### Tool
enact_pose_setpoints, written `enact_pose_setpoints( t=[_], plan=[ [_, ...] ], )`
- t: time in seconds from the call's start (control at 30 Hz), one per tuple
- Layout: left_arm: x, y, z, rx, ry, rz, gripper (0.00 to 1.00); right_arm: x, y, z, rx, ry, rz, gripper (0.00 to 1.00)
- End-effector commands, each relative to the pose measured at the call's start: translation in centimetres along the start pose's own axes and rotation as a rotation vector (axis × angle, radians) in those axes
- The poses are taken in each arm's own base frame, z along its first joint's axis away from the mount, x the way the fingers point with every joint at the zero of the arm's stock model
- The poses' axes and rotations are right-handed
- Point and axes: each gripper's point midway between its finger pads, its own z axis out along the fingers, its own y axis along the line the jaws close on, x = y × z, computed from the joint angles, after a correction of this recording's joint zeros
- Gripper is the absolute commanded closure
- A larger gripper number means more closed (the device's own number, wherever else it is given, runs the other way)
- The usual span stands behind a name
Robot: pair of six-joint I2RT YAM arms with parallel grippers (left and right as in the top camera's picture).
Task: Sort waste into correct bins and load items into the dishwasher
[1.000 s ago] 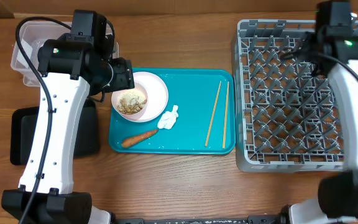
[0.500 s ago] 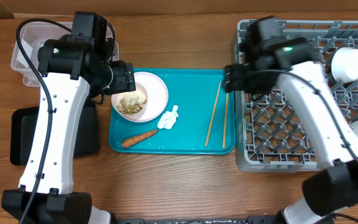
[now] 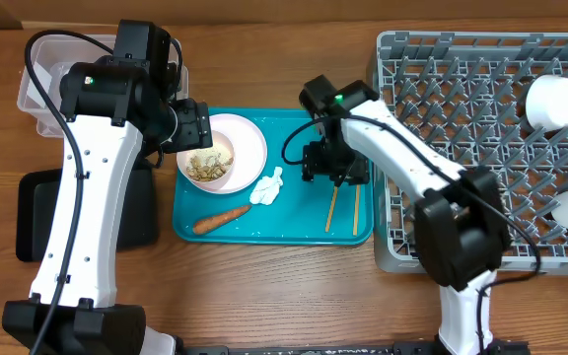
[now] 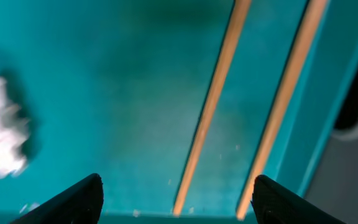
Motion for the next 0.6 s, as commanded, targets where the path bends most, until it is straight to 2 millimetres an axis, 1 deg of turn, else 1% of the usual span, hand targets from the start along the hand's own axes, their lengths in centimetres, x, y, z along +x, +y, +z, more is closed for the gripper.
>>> enact_pose_setpoints(
  t=[0.0,0.1,0.17,0.27,0.3,0.4,0.53,0.57],
  plan=[
    [-0.1,0.1,0.0,-0.016,-0.004,0.002,0.19,-0.1,-0.5,2.0,0.047,0.029,0.055,0.24],
    [-0.1,0.1,0.0,-0.017,-0.004,0.003,0.19,0.0,-0.6,3.2,0.065,0.055,0.079,0.27],
    [-0.1,0.1,0.0,-0.016,-0.004,0.003,0.19,0.0,-0.6,4.0,0.071,0.07,0.079,0.31],
    [-0.1,0.1,0.0,-0.016,-0.004,0.003,0.19,0.1,-0.7,4.6,0.079,0.08,0.079,0.39],
    [-0.1,0.1,0.0,-0.016,-0.004,0.003,0.19,0.2,-0.7,4.7,0.08,0.081,0.076,0.44],
    [-0.1,0.1,0.0,-0.016,-0.004,0.003,0.19,0.6,-0.6,5.0,0.084,0.086,0.07,0.53],
    [-0.1,0.1,0.0,-0.016,-0.004,0.003,0.19,1.4,-0.9,5.9,0.099,0.106,0.064,0.6],
    [-0.1,0.1,0.0,-0.016,-0.004,0.003,0.19,1.7,-1.0,6.3,0.103,0.114,0.066,0.64]
  ],
)
